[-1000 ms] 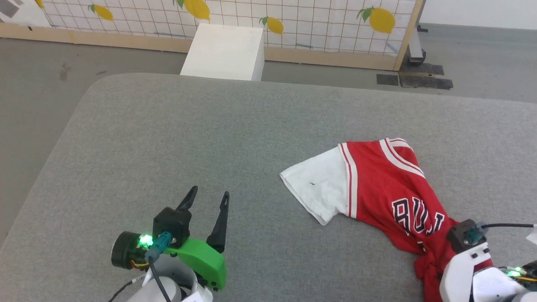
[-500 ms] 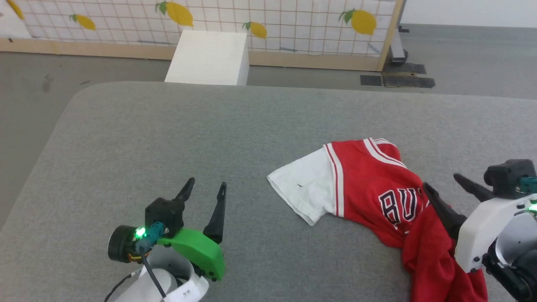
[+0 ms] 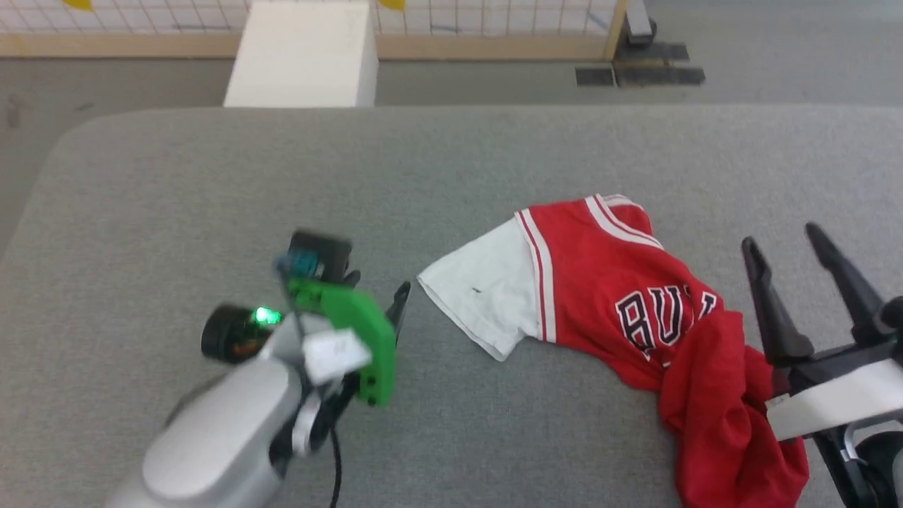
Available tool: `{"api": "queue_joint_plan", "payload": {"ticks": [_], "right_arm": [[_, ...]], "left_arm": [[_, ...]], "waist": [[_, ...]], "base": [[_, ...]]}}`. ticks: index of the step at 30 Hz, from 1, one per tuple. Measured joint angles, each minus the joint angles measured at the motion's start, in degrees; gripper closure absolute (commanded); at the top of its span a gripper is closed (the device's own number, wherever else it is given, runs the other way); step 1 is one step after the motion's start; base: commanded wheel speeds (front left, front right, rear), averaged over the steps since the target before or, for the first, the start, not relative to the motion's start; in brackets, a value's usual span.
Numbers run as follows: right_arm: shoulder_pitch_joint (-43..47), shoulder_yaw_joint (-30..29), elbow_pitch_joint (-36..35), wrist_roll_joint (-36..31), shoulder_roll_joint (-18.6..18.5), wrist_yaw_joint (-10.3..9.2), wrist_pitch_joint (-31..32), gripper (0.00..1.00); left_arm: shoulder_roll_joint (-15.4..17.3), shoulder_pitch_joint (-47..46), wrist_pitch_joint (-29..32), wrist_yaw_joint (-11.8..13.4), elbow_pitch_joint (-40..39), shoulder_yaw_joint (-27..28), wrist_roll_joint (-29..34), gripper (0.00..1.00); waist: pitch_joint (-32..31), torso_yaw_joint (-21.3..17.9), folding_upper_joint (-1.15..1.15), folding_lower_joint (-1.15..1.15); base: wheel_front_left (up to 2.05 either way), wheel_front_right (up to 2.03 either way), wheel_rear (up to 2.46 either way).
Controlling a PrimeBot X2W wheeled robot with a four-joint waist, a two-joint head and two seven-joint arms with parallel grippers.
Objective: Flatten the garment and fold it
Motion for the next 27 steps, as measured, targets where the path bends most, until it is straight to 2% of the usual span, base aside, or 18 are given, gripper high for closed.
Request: {"api": "queue_joint_plan", "payload": {"ticks": [6,11,14,26,27], "right_arm": [[0.0,-0.3,-1.2,-2.2,2.3,0.00,-2.7,0.00],[0.0,-0.5,0.0,-3.2,3.9,0.00,-2.6,0.00],[-0.1,-0.6,0.1,-3.4,4.5,0.00,-2.7,0.00],[-0.4,-1.8,0.1,-5.3,6.5,0.00,-3.8,0.00],[-0.4,-1.8,0.1,-5.5,6.6,0.00,-3.8,0.00]], "left_arm": [[1.3,-10.7,18.1,0.0,1.7,-3.1,-0.4,0.00],[1.2,-14.8,26.3,-0.5,4.7,-5.3,-1.5,0.00],[1.0,-15.5,28.4,-0.8,6.9,-5.8,-2.0,0.00],[-1.7,-19.6,29.9,-0.5,11.7,-4.2,-3.8,0.00],[-1.7,-19.9,30.8,-0.8,12.2,-4.5,-4.0,0.69]], "waist": [[3.6,-2.0,0.00,0.00],[6.4,-4.3,0.00,0.00],[8.2,-5.4,0.00,0.00],[13.9,-8.3,0.00,0.01],[14.3,-8.4,0.00,0.01]], "base": [[0.00,0.00,0.00],[0.00,0.00,0.00],[0.00,0.00,0.00],[0.00,0.00,0.00],[0.00,0.00,0.00]]}}
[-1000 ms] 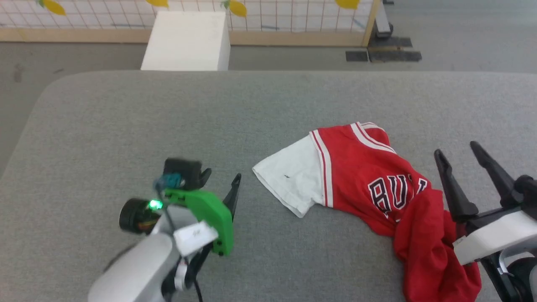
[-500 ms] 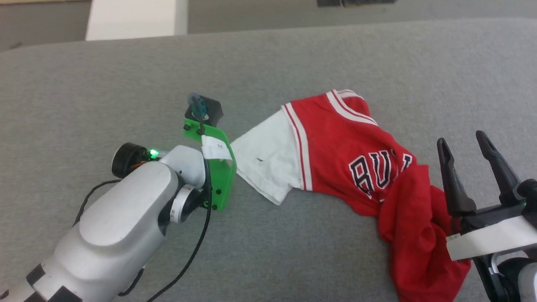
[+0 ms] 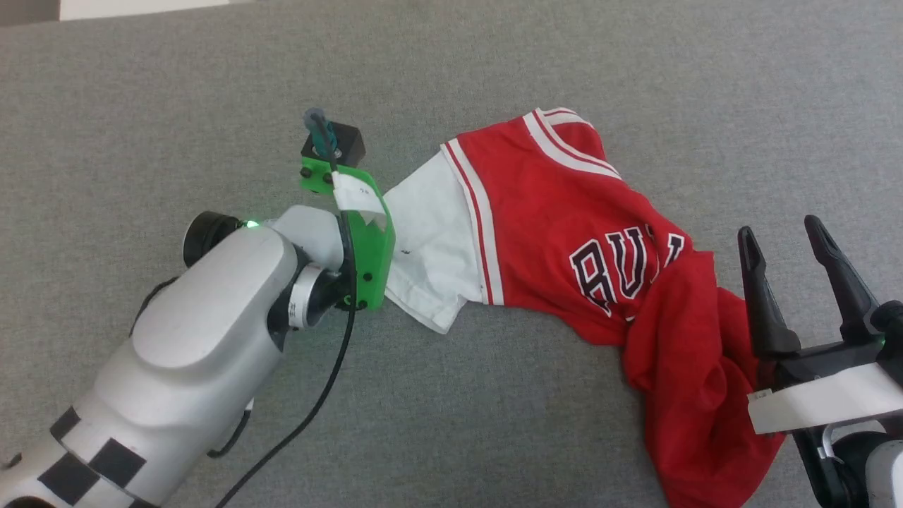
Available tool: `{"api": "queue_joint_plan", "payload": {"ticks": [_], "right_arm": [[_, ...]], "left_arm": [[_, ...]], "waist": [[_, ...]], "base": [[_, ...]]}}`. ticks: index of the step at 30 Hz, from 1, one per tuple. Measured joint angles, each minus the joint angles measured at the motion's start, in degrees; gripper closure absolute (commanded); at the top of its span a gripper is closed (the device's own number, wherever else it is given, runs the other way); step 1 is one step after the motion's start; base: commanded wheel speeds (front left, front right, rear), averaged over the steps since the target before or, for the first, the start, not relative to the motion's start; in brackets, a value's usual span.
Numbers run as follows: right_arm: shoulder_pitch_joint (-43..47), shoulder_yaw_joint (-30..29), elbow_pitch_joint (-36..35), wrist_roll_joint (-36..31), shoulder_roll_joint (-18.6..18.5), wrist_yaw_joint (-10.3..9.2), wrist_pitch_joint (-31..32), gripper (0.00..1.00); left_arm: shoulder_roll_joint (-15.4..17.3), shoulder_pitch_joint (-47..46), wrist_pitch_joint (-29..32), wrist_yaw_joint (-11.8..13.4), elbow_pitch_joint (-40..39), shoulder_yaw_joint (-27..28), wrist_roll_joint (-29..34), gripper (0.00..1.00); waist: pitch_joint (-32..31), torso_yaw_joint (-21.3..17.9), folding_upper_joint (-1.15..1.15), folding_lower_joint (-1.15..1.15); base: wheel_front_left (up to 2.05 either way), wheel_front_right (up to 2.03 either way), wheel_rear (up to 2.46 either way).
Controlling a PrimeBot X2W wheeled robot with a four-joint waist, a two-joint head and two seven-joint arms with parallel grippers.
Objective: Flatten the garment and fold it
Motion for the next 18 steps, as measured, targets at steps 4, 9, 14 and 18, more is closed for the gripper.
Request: {"api": "queue_joint_plan", "payload": {"ticks": [4,9,14,18], "right_arm": [[-0.3,-0.3,0.2,-0.3,0.2,0.00,-0.1,0.00],[-0.4,-1.0,1.2,-0.6,0.1,0.00,0.4,0.00],[-0.3,-1.1,2.2,-0.6,0.0,0.00,2.3,0.00],[0.0,-1.2,2.9,-0.5,-0.1,0.00,3.8,0.00]], "left_arm": [[0.6,-0.5,2.1,-1.8,0.1,-0.4,-2.1,1.00],[0.8,1.4,-2.8,-1.7,0.2,-0.1,-1.6,1.00],[3.9,6.1,-9.7,1.6,-1.8,2.3,-0.5,1.00],[7.6,8.9,-13.4,4.2,-5.4,4.5,1.1,1.00]], "waist": [[0.5,0.0,0.00,0.00],[-0.7,0.6,0.00,0.00],[-3.5,2.2,0.00,0.00],[-5.7,4.0,0.00,-0.01]], "base": [[0.00,0.00,0.00],[0.00,0.00,0.00],[0.00,0.00,0.00],[0.00,0.00,0.00]]}}
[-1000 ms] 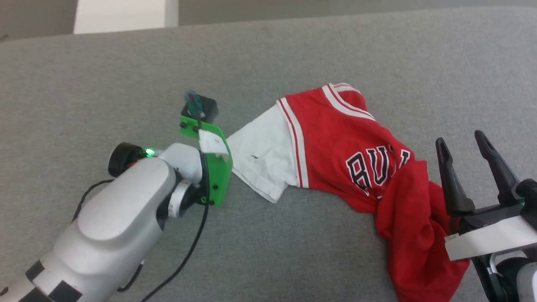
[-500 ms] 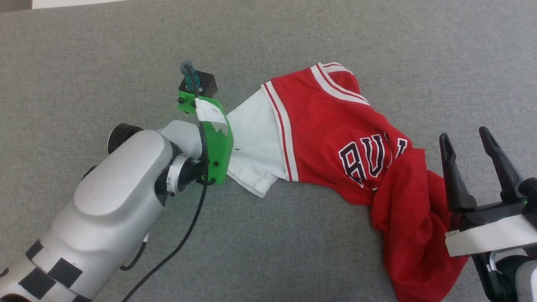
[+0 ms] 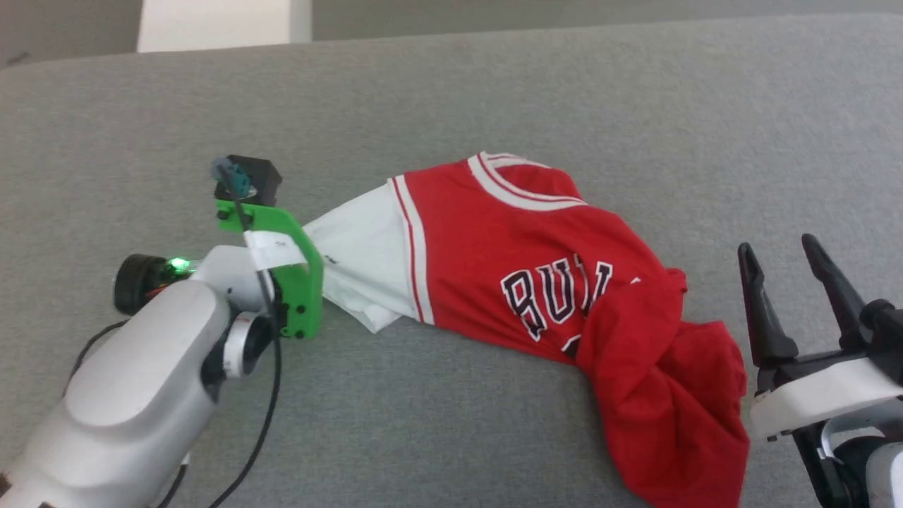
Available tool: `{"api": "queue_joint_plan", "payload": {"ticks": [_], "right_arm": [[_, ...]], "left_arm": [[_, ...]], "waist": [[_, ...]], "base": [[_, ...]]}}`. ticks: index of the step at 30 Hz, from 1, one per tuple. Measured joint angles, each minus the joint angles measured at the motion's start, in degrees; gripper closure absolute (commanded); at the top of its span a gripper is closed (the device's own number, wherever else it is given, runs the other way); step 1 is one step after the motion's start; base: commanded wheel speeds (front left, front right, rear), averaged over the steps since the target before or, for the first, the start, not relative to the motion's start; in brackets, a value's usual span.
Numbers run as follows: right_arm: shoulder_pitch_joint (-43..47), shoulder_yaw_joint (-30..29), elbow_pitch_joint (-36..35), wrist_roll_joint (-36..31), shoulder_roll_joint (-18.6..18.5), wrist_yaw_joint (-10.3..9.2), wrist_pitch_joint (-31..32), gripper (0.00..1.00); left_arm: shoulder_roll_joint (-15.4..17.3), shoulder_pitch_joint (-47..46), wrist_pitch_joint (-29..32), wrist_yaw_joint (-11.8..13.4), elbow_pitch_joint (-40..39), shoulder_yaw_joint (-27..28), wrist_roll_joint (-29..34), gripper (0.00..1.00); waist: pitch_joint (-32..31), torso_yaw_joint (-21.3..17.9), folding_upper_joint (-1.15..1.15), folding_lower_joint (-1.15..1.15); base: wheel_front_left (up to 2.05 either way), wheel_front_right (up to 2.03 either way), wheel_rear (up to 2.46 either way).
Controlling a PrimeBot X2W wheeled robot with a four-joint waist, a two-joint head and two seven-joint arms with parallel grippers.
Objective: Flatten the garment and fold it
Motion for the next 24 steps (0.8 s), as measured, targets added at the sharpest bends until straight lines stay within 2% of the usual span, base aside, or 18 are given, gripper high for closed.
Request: {"api": "queue_joint_plan", "payload": {"ticks": [10,13,14,15,19,20,24], "right_arm": [[1.6,0.7,1.8,0.4,0.2,0.00,2.5,0.00],[1.7,1.0,2.1,0.4,0.2,0.00,3.2,0.00],[1.7,1.1,2.2,0.4,0.2,0.00,3.4,0.00],[1.7,1.3,2.4,0.4,0.2,0.00,3.4,0.00],[1.7,1.5,3.1,0.5,0.1,0.00,4.0,0.00],[1.8,1.7,3.7,0.9,-0.1,0.00,4.6,0.00],[1.8,1.9,4.2,2.0,-0.7,0.00,5.7,0.00]], "left_arm": [[9.3,8.4,-2.2,5.2,-3.2,2.2,1.2,1.00],[10.6,10.6,-2.8,6.3,-3.0,1.9,1.7,1.00],[10.5,11.0,-3.2,6.3,-3.1,1.8,1.7,0.54],[10.3,11.5,-3.7,6.4,-3.3,1.7,1.7,0.00],[8.0,12.0,-8.1,6.5,-4.4,2.0,1.7,0.00],[6.3,12.1,-13.3,5.4,-5.4,2.4,1.9,0.00],[4.1,13.0,-22.3,2.9,-5.9,3.1,3.7,0.00]], "waist": [[-4.7,4.9,0.00,-0.01],[-5.9,5.9,0.00,-0.01],[-6.2,6.2,0.00,-0.01],[-6.5,6.4,0.00,-0.01],[-7.7,7.1,0.00,-0.01],[-8.7,7.5,0.00,-0.01],[-10.1,8.1,0.00,-0.01]], "base": [[0.00,0.00,0.00],[0.00,0.00,0.00],[0.00,0.00,0.00],[0.00,0.00,0.00],[0.00,0.00,0.00],[0.00,0.00,0.00],[0.00,0.00,0.00]]}}
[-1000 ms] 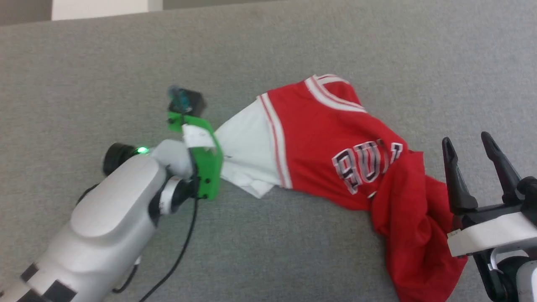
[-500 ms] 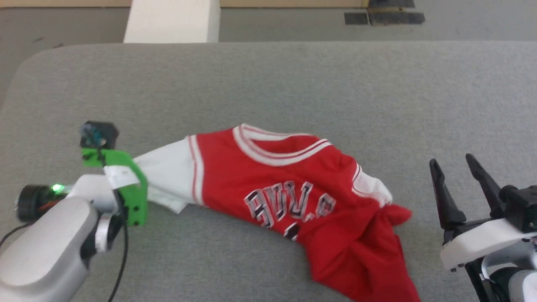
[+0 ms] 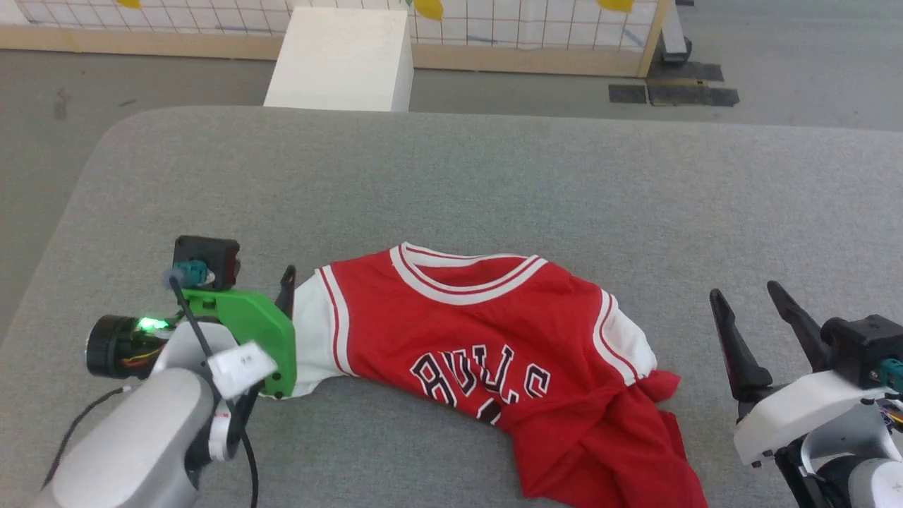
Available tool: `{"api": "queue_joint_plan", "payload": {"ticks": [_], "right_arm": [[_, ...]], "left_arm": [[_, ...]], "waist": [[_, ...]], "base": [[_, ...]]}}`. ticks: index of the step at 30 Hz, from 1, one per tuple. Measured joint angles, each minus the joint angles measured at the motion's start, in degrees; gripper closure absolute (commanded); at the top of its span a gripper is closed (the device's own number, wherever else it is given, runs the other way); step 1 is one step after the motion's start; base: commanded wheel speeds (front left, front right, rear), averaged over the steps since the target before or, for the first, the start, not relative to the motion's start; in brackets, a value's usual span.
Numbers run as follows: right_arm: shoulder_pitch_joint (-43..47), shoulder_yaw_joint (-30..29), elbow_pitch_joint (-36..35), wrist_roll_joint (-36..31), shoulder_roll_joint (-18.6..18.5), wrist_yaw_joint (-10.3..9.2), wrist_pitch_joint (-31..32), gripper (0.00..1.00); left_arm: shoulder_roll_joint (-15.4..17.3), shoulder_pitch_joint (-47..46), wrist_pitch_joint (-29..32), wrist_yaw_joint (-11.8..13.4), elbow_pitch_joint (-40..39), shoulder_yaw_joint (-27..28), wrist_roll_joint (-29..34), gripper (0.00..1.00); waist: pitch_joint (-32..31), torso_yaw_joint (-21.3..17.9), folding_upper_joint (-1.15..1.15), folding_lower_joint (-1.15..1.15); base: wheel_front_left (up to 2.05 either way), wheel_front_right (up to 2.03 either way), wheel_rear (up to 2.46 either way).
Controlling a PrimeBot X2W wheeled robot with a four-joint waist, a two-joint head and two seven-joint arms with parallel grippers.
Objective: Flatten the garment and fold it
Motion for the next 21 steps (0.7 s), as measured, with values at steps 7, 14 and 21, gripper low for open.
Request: {"api": "queue_joint_plan", "payload": {"ticks": [7,14,21], "right_arm": [[0.0,2.5,1.5,3.3,-3.3,0.00,7.3,0.00],[-5.5,10.6,4.0,8.2,-12.3,0.00,23.5,0.00],[-14.7,14.1,10.4,11.9,-15.6,0.00,39.5,0.00]], "left_arm": [[-1.8,3.0,-15.9,-2.4,-0.3,-0.3,4.6,0.00],[-2.6,6.1,-23.2,-3.1,-0.3,-3.5,8.8,0.00],[-5.0,6.3,-23.5,-3.3,0.1,-5.2,9.7,0.00]], "waist": [[-1.1,1.8,0.00,0.00],[-0.3,4.1,0.00,0.00],[2.0,6.6,0.00,0.00]], "base": [[0.00,0.00,0.00],[0.00,0.00,0.00],[0.00,0.00,0.00]]}}
